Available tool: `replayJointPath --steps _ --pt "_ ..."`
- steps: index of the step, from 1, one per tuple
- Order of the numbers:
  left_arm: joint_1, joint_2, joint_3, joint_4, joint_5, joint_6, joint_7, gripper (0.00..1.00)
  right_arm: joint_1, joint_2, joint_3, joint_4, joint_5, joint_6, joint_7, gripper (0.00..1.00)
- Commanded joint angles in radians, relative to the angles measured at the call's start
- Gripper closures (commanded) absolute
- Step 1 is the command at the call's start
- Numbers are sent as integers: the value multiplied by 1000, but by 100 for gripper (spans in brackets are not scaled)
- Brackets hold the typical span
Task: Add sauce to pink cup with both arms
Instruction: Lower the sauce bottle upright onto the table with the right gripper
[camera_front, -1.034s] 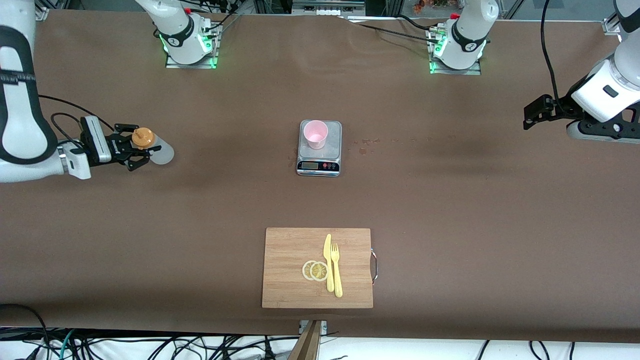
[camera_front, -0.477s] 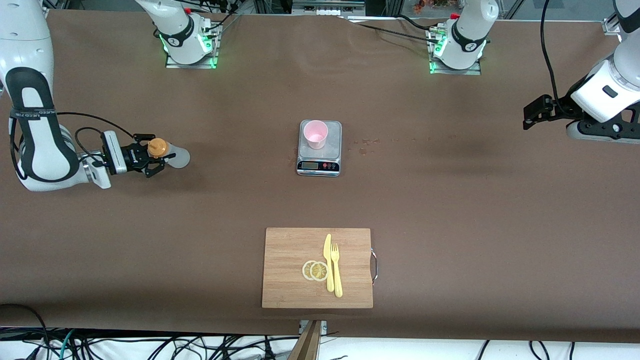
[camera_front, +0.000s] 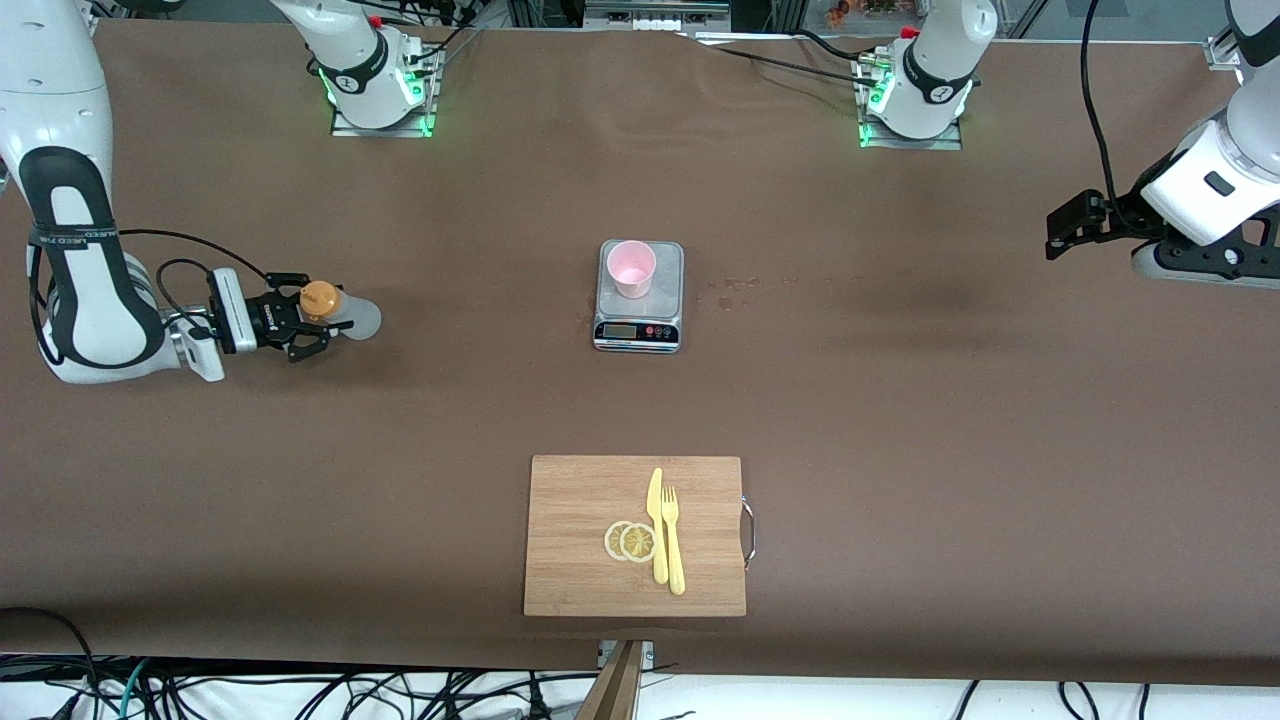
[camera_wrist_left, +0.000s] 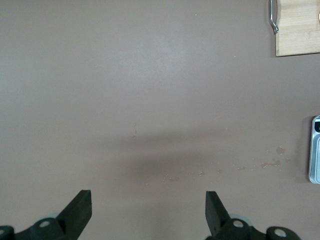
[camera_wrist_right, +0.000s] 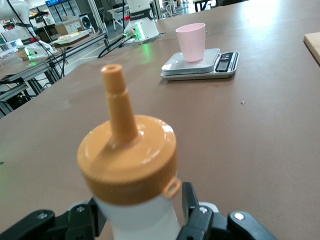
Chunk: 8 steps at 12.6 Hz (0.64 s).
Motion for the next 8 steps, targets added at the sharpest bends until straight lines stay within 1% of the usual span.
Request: replayJointPath --steps 1,5,7,8 --pt "1 11 -4 23 -1 -18 6 0 6 9 -7 57 17 -4 30 0" --pt "1 17 -4 25 1 -10 6 0 6 -20 -7 79 0 -13 42 0" --pt "1 20 -2 25 1 -10 6 0 6 -34 -9 73 -36 -16 44 0" --pt "1 22 -4 25 1 -10 8 0 6 -34 -9 67 -41 -18 36 0"
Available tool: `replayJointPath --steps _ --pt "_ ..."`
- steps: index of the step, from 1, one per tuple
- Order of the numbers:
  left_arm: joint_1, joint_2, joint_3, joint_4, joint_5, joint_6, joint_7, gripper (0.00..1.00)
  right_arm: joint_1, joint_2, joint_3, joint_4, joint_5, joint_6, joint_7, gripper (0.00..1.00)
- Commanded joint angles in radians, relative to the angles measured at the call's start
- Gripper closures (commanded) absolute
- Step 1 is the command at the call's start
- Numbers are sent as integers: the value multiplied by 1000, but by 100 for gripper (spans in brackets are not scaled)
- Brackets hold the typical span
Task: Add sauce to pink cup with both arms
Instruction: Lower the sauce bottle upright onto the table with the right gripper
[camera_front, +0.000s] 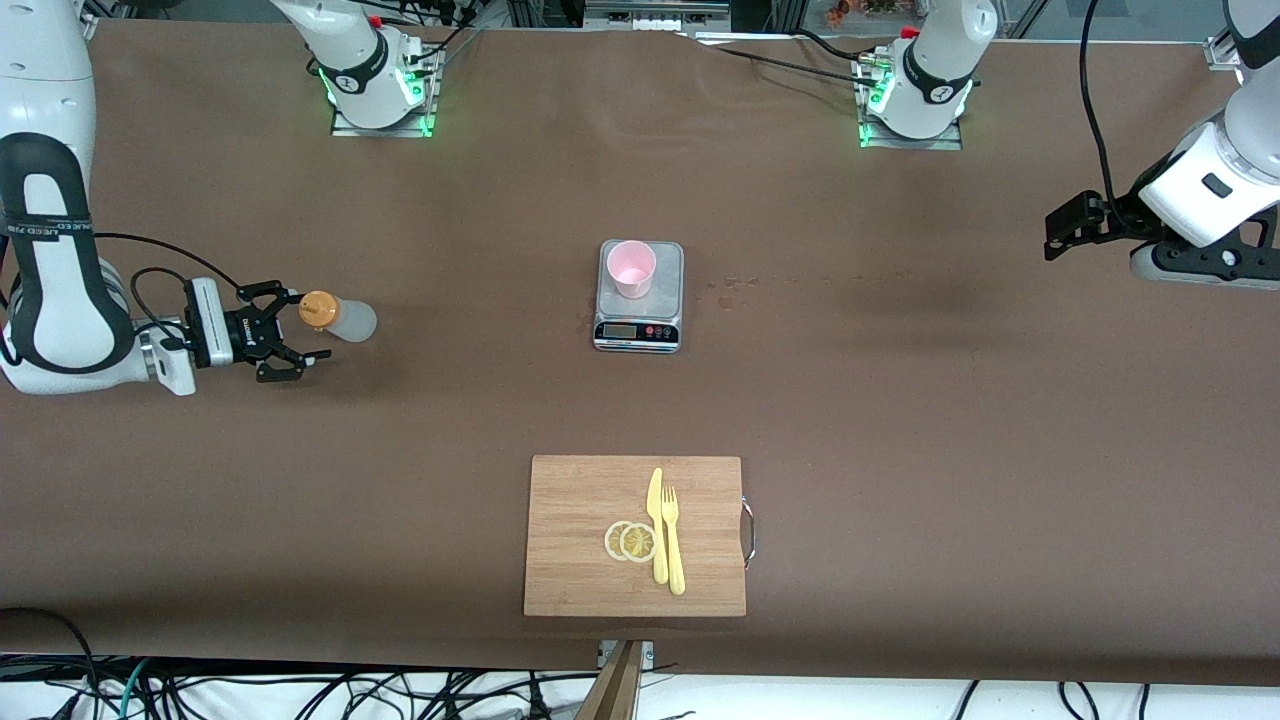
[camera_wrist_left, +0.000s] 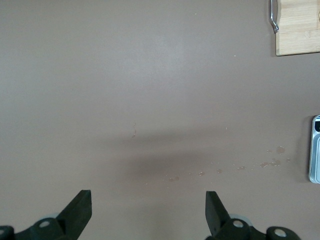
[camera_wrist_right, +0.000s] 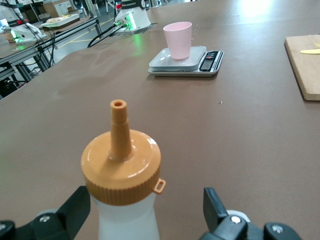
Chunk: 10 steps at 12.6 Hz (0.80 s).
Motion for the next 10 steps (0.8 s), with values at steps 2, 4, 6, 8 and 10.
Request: replayJointPath --steps 2,4,6,8,10 --pt "1 16 -3 25 1 -12 5 0 6 -15 -8 -19 -35 -14 -1 0" --pt "1 16 -1 30 1 -10 8 0 8 -10 -8 -31 -64 -14 -10 0" --pt "1 24 -4 56 1 -10 14 0 6 -7 -20 -52 -87 -17 -36 0" --pt "-13 45 -12 68 4 -9 14 0 0 -5 -22 -54 -133 -17 -59 0" --pt "-13 44 -21 76 2 -12 14 0 -4 -7 -40 -54 -184 -17 -79 0"
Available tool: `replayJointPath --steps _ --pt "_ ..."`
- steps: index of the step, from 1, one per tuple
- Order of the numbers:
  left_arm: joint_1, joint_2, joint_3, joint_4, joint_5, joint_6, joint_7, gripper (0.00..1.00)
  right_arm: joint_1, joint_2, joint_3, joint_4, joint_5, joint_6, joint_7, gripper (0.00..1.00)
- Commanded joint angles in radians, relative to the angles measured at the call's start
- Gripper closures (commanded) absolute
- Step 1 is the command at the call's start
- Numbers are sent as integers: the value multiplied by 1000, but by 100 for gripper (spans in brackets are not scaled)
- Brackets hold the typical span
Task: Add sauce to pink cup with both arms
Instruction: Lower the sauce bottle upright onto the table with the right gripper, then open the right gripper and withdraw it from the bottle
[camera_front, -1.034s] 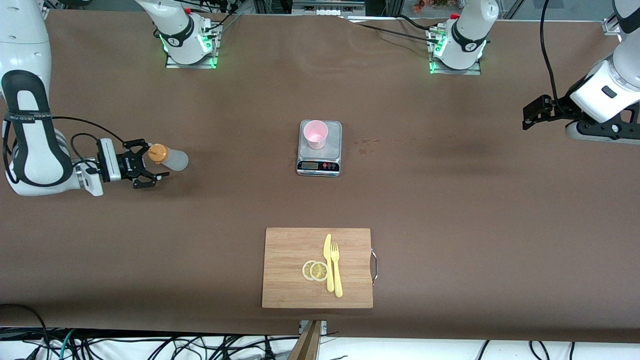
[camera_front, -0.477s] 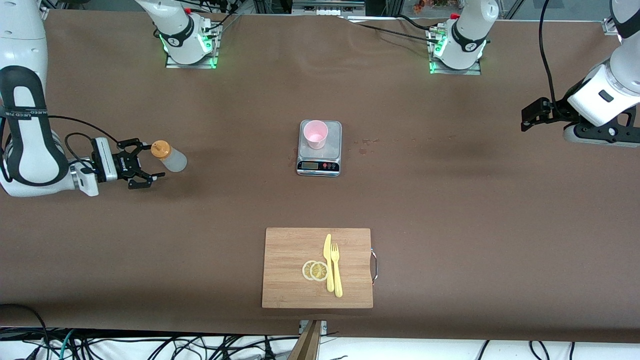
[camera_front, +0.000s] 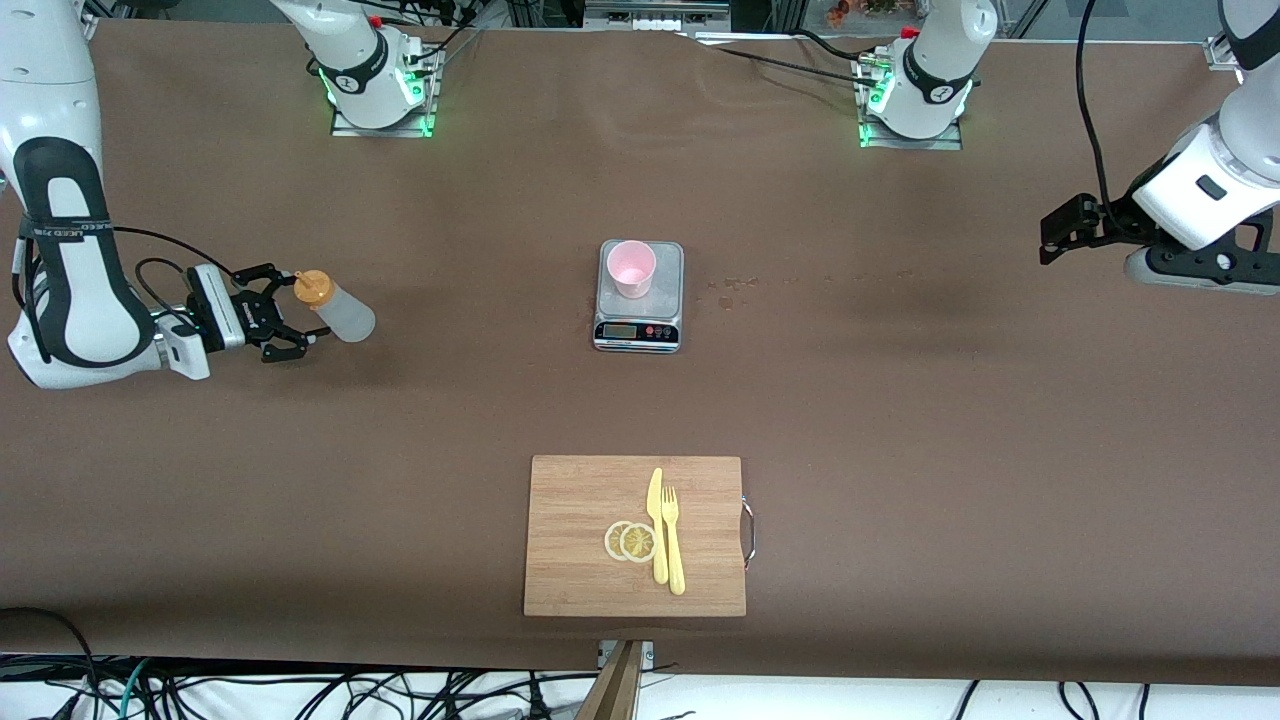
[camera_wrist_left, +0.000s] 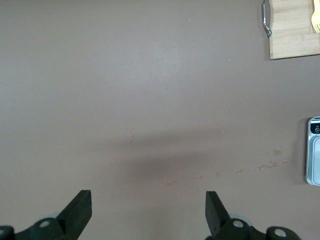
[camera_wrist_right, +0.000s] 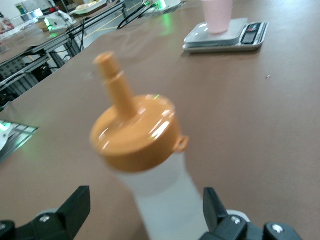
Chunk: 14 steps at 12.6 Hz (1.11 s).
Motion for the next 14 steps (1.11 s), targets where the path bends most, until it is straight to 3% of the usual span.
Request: replayJointPath --steps 1,4,8,14 --pt "-3 24 -18 41 2 -14 10 0 -5 -8 -25 -6 -56 -11 -40 0" --pt "-3 30 -32 41 22 -14 8 0 -9 -26 -33 19 -93 -11 -31 0" --pt "3 29 -31 41 22 -20 6 0 -9 -132 -33 59 -148 -9 62 0" --pt "35 26 -18 49 21 -20 14 0 21 -356 5 53 -300 1 419 0"
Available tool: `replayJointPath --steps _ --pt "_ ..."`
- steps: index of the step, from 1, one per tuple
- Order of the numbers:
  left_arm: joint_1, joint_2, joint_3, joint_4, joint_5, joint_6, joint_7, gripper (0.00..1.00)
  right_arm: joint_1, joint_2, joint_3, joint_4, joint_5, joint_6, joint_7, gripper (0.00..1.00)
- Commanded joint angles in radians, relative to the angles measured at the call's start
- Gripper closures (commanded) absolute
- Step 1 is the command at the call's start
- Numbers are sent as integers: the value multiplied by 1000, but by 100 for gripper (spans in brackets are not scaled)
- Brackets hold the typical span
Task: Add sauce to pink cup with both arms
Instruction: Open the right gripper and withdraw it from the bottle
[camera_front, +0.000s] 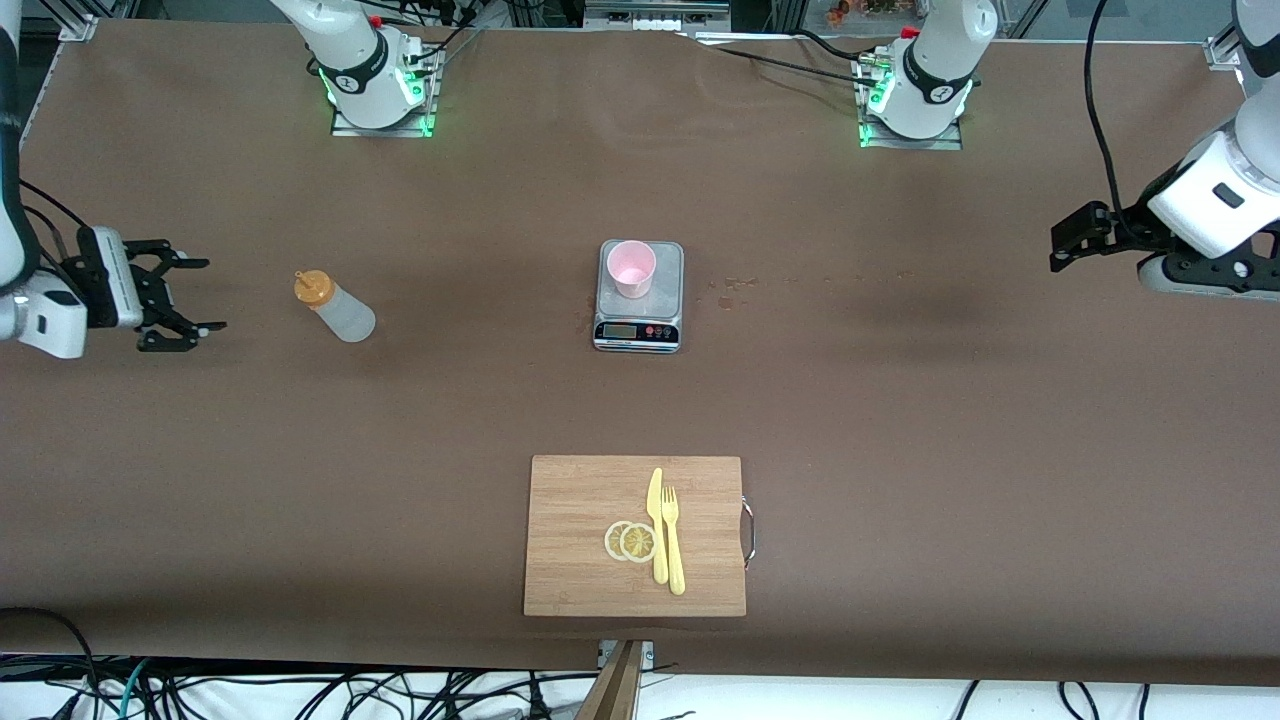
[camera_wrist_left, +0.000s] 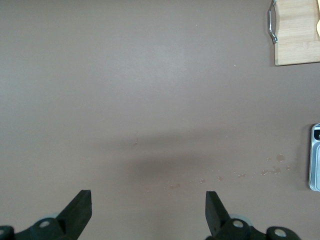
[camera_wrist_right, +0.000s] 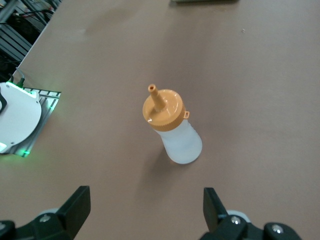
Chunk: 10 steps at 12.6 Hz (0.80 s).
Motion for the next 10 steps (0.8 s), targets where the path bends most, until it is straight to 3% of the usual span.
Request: replayJointPath --steps 1,5,10 --pt "-2 14 -12 25 17 -19 12 0 34 -109 26 -32 -70 2 192 0" --pt "-7 20 -12 25 17 -19 2 0 76 -204 76 -32 -144 59 468 0" --pt "-11 68 -12 53 14 -19 0 0 77 -302 76 -40 -178 93 779 0"
